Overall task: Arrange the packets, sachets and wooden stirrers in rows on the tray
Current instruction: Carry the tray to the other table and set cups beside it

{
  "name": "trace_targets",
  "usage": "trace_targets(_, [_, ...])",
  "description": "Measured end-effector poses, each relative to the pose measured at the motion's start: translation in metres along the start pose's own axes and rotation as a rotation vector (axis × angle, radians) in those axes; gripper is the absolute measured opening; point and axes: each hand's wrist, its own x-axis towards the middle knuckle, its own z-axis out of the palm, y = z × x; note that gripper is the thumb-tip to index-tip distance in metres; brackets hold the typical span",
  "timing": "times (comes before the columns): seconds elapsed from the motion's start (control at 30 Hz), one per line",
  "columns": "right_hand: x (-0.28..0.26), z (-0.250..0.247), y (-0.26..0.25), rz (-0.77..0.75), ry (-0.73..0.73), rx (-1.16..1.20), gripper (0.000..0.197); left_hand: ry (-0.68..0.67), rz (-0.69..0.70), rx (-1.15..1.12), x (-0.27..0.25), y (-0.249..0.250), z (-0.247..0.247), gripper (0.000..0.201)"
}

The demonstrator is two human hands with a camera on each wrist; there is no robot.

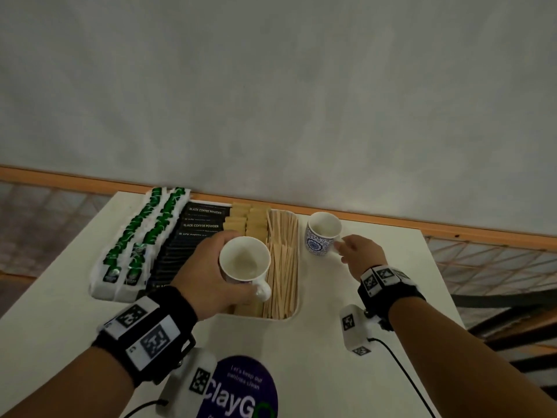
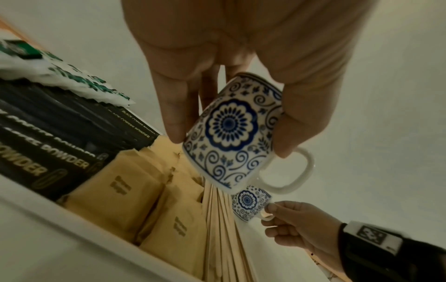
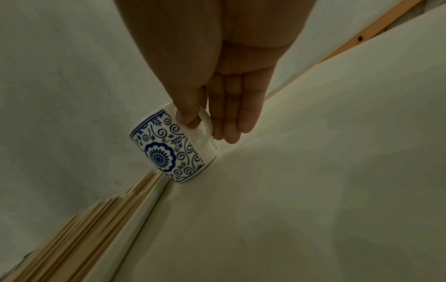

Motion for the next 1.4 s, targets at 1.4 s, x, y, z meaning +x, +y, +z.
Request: trace_targets(1.4, [-0.056, -0.041, 0.005, -0.180, -0.153, 0.517, 0.019, -0.067, -0.056, -0.063, 0.069, 0.044, 0.121, 0.073])
